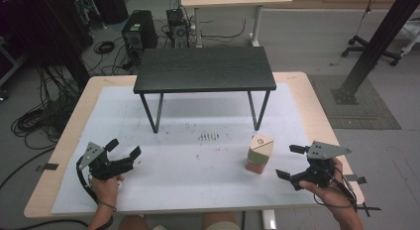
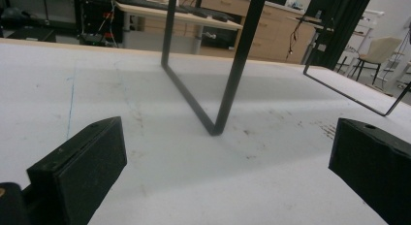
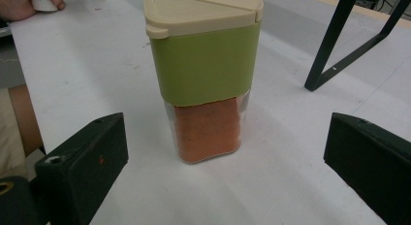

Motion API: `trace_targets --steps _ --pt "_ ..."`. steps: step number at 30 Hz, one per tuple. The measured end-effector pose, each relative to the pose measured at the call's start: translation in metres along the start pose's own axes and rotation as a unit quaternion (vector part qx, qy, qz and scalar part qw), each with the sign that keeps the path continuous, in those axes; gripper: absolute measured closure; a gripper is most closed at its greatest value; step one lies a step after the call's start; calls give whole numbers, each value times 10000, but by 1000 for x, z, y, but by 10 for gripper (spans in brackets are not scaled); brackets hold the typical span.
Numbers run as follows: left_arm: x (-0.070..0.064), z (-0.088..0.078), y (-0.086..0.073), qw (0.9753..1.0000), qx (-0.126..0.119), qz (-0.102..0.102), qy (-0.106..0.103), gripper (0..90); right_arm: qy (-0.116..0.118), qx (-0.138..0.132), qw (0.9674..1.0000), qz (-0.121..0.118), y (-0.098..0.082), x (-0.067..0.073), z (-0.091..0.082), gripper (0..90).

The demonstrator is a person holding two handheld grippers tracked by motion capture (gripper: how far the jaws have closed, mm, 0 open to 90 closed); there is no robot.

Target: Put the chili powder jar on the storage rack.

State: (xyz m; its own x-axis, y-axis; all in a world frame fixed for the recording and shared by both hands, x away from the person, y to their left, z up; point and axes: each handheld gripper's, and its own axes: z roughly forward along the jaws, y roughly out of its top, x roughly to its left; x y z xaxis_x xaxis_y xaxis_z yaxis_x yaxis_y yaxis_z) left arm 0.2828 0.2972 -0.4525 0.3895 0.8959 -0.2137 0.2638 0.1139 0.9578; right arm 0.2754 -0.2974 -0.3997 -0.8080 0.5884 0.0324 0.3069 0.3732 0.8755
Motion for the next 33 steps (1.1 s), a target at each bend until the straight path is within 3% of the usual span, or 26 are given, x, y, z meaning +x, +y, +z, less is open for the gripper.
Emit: trace_targets --steps 33 --pt "0 0 0 10000 -21 -5 -42 2 235 15 9997 6 9 0 36 12"
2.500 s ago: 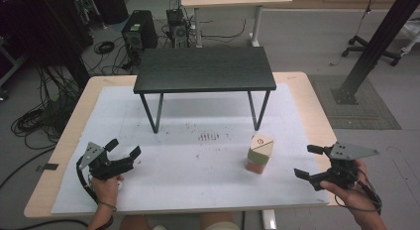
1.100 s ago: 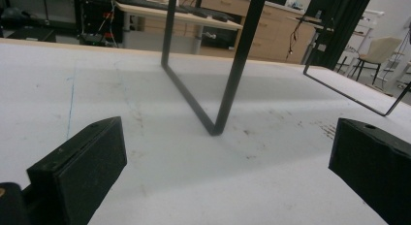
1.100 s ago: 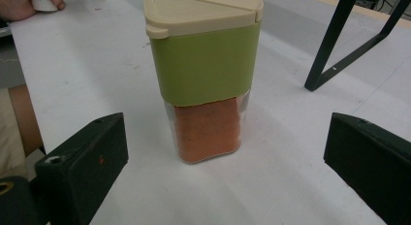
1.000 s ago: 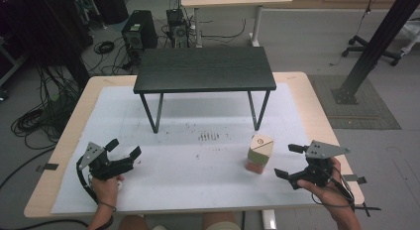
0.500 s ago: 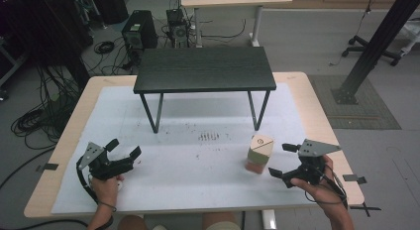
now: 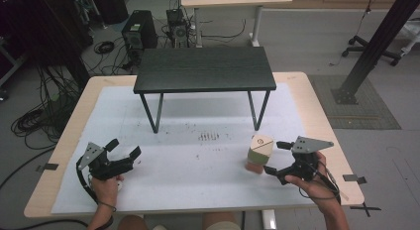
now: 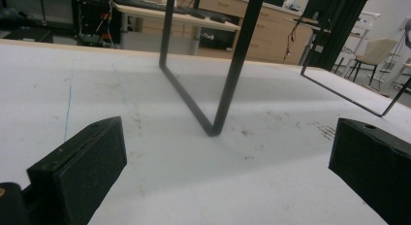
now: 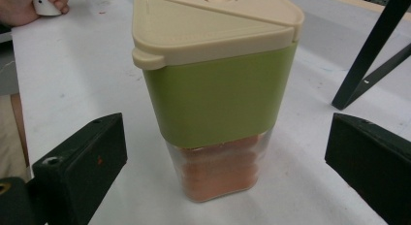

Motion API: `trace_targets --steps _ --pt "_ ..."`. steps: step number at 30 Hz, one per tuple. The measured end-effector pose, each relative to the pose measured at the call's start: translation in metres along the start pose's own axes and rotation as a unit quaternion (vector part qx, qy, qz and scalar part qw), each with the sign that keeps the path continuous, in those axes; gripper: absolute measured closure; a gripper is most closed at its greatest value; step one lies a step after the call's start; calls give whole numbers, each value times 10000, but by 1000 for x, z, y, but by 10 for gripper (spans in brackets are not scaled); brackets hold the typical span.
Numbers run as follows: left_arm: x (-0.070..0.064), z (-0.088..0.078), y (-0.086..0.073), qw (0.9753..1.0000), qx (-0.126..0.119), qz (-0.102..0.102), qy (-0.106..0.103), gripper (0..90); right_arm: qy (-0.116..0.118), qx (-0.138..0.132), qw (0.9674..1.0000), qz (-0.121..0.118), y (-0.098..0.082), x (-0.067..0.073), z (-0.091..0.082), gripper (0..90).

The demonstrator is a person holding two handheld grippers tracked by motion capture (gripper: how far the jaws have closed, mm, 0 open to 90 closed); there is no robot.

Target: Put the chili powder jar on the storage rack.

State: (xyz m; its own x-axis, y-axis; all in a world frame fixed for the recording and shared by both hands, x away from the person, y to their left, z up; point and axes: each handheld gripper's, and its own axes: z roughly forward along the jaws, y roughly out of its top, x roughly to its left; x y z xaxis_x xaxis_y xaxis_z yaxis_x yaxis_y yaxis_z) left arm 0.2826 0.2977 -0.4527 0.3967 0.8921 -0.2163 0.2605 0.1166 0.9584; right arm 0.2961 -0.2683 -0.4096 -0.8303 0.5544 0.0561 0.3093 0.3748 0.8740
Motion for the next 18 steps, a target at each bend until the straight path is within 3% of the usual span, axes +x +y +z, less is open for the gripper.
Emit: trace_targets --steps 18 --pt "0 0 0 10000 -2 9 -4 2 139 69 9999 -50 4 0 18 10"
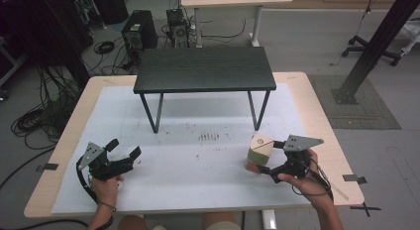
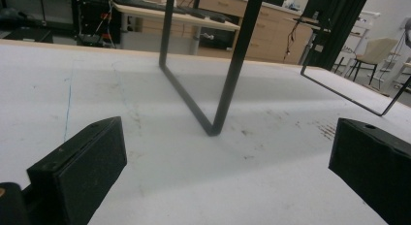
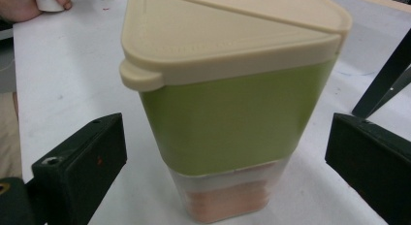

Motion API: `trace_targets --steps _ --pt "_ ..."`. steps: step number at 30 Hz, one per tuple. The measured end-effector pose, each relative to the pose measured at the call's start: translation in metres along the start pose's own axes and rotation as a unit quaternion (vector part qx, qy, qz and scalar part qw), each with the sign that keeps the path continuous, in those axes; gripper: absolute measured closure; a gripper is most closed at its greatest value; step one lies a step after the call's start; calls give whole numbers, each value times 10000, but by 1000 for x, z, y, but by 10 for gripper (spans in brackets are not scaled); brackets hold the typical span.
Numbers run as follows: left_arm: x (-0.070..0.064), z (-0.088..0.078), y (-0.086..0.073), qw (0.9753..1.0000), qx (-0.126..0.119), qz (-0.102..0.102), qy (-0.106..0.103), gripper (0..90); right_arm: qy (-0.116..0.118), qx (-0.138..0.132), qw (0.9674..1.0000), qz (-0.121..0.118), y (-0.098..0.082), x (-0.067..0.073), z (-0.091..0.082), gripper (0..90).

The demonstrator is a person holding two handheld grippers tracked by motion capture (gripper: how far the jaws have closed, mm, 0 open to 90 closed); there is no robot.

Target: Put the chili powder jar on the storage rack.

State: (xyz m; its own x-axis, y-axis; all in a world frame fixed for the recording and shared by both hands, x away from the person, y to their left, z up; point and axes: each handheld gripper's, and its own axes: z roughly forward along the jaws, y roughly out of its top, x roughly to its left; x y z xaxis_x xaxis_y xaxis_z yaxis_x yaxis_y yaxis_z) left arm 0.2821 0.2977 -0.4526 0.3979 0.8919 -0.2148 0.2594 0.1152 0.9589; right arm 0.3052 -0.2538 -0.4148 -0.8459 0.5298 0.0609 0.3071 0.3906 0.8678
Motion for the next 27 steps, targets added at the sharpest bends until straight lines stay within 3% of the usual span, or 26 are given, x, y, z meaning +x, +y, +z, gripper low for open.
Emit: trace_targets --steps 27 --pt "0 0 0 10000 -21 -14 13 2 111 20 9999 -60 6 1 15 9"
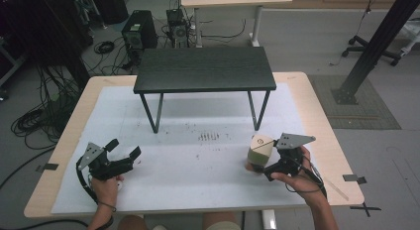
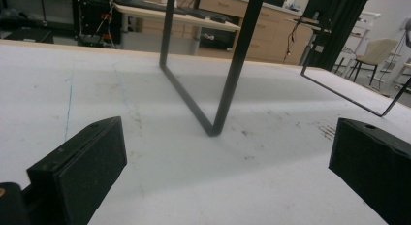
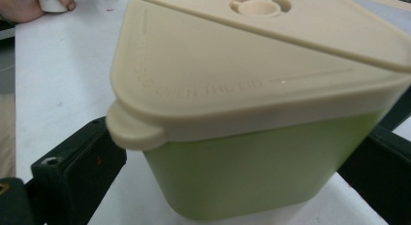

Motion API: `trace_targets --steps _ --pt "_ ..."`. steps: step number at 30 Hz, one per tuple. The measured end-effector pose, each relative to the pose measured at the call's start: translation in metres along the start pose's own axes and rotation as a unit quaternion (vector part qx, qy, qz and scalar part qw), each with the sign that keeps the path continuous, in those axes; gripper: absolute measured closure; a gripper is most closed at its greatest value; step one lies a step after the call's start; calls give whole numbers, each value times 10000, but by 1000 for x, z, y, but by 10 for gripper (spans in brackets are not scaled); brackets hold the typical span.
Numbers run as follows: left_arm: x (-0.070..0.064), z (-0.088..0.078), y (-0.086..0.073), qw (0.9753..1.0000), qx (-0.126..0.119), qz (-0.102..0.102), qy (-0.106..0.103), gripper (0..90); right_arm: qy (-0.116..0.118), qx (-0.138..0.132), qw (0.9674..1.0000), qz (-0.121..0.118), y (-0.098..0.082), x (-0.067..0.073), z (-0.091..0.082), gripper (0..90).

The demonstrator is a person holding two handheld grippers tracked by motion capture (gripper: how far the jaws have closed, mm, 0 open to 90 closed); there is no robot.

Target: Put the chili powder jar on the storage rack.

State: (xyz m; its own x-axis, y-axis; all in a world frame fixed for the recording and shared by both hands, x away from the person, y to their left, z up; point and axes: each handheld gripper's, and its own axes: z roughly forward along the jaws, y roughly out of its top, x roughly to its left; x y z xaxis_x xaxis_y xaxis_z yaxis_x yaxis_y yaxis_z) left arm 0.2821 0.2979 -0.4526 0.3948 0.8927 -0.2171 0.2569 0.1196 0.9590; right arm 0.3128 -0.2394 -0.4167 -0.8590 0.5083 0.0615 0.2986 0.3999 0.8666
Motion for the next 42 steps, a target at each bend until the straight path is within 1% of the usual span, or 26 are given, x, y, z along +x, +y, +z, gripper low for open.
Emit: trace_targets --steps 20,25,31,33,42 --pt "0 1 0 10000 31 22 0 2 13 -11 10000 -7 -1 0 3 9" --pt "0 1 0 10000 29 22 -3 2 29 24 10000 -24 -1 0 4 9" --pt "0 1 0 10000 39 26 4 2 25 11 10000 -22 -1 0 3 9" --pt "0 1 0 10000 37 24 -1 2 28 -6 10000 15 -1 0 3 9" --pt "0 1 0 10000 36 24 1 2 32 -12 10000 6 -2 0 3 9"
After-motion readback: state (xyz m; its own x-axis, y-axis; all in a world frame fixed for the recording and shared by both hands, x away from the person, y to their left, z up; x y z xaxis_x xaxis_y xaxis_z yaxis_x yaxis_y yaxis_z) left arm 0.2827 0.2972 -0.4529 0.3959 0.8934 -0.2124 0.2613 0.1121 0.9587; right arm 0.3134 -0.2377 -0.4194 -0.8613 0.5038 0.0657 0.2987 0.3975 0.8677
